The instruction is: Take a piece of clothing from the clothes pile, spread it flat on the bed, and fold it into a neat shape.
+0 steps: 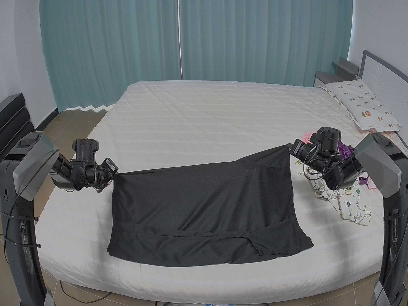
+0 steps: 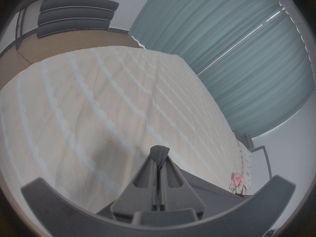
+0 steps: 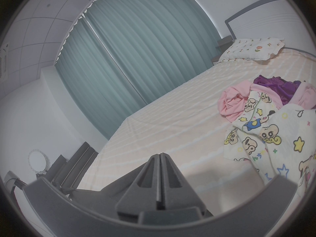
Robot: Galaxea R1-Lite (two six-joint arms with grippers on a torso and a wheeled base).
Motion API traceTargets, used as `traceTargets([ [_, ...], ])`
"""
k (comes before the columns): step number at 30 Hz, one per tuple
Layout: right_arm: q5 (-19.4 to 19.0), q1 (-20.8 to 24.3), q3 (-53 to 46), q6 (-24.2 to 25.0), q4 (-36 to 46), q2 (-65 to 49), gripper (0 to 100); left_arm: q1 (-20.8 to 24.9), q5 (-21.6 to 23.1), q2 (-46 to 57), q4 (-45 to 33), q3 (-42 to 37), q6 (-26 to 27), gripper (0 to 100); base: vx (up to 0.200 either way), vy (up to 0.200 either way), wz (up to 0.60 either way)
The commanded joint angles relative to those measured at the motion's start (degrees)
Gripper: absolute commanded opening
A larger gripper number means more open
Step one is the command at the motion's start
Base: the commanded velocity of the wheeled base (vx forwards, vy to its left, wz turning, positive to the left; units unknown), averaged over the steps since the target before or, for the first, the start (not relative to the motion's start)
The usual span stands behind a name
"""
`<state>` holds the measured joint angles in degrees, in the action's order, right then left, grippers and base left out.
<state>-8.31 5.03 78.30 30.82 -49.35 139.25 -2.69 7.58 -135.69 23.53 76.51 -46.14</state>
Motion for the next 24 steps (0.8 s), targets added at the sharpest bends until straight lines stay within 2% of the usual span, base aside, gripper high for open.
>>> traceTargets([
  [1,0.14,-0.20,-2.01,-0.41,-0.05,-1.00,0,1.11,-0.38,1.13,-0.24,-0.57,1.84,0,0.000,0.000,0.00],
  [5,0.14,-0.29,-3.07,0.03,-0.49,-1.26,0,1.20,-1.25,1.66,0.03,-3.65,8.79,0,0.000,0.000,0.00],
  [10,0.14,-0.20,-4.65,0.03,-1.28,-1.53,0,1.11,-1.61,2.10,0.03,-5.05,11.34,0,0.000,0.000,0.00],
  [14,0.23,-0.46,-5.09,0.21,-2.07,-2.06,0,1.11,-1.78,3.33,0.03,-5.32,11.51,0,0.000,0.000,0.00],
  [19,-0.48,-0.55,-10.71,-0.06,-4.00,-2.41,0,1.20,-1.69,4.03,0.11,-5.23,11.60,0,0.000,0.000,0.00],
  [24,-0.30,-0.55,-10.98,0.21,-6.73,-1.97,0,1.02,-2.05,4.21,0.11,-5.40,11.51,0,0.000,0.000,0.00],
])
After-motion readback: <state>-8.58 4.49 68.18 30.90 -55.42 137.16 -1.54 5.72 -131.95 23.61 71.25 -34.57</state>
